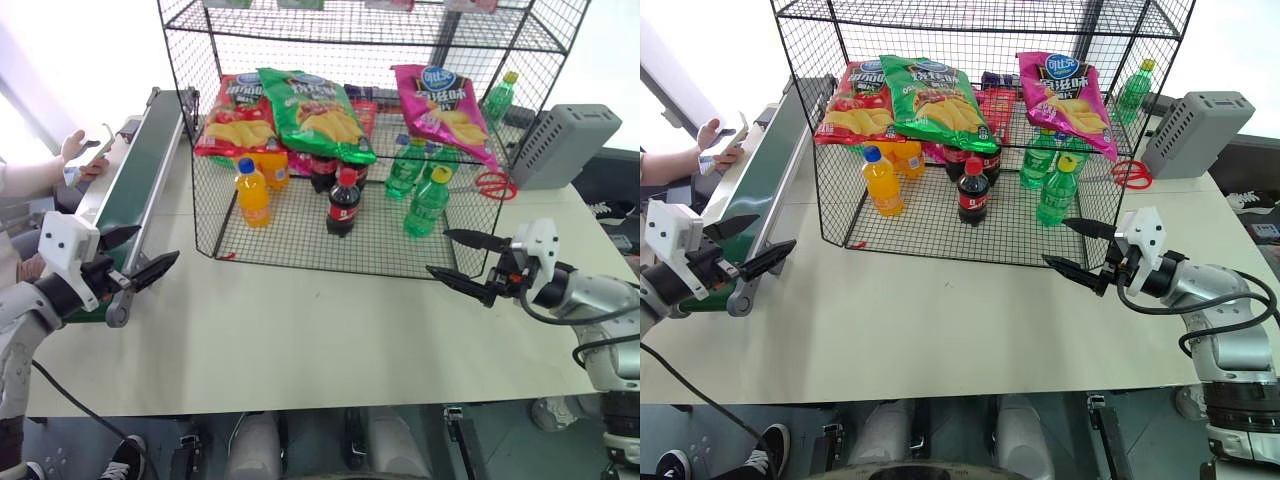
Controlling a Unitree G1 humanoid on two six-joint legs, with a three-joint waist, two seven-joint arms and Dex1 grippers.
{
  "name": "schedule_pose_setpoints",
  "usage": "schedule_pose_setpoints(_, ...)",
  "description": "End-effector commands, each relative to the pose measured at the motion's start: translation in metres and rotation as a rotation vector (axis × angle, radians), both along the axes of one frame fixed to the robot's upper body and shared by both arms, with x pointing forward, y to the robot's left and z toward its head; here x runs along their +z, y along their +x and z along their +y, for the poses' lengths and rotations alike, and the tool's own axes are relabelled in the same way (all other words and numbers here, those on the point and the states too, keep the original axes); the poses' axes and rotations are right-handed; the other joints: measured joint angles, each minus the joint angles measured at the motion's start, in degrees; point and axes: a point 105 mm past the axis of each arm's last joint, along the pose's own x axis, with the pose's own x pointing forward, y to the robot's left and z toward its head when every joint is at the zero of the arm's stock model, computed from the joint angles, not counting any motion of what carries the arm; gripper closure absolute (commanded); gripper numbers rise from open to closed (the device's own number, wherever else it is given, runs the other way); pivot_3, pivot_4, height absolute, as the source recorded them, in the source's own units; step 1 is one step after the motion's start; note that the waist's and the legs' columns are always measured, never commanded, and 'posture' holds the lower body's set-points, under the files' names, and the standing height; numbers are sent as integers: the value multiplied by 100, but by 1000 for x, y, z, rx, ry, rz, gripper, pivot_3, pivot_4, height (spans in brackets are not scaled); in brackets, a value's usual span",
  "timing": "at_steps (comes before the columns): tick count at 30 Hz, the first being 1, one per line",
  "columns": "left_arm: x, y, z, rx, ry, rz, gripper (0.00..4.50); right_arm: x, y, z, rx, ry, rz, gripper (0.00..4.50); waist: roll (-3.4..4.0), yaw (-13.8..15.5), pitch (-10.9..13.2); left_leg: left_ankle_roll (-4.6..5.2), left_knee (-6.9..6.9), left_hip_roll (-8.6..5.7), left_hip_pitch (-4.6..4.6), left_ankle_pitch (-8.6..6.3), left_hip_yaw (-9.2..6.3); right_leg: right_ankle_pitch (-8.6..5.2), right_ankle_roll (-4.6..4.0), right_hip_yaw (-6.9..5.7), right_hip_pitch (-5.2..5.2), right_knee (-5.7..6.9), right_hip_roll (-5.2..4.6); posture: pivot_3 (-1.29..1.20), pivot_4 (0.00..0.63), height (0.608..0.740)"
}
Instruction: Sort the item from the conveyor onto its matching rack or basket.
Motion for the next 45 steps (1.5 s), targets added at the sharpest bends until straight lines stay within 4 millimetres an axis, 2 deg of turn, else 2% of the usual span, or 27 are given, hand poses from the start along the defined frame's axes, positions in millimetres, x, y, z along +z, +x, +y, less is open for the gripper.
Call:
schedule_pose_setpoints(1, 13, 2, 1, 4, 26, -69, 0, 10, 3, 1, 1, -6, -53, 708, 0, 0, 0, 0, 0, 0, 0, 0, 0, 0, 0, 0, 0, 1, 0, 0, 150, 740)
schedule_pose_setpoints(20, 6, 5, -3, -12, 32, -68, 0, 8, 10, -1, -5, -42, -79, 708, 0, -3, 0, 0, 1, 0, 1, 0, 1, 0, 0, 0, 0, 4, 0, 0, 150, 740)
schedule_pose_setpoints(31, -3, 5, -3, -17, 35, -49, 0, 5, 7, -4, -1, -63, -69, 708, 0, -1, 0, 0, 1, 0, 2, 0, 1, 1, 1, 0, 0, 6, 0, 0, 150, 740)
schedule_pose_setpoints(45, -5, 11, -6, -42, 44, -40, 0, 5, 3, -9, -22, -72, -77, 708, 0, -1, 0, -1, 1, 0, 2, 0, 1, 1, 1, 0, 0, 7, 0, 0, 150, 740)
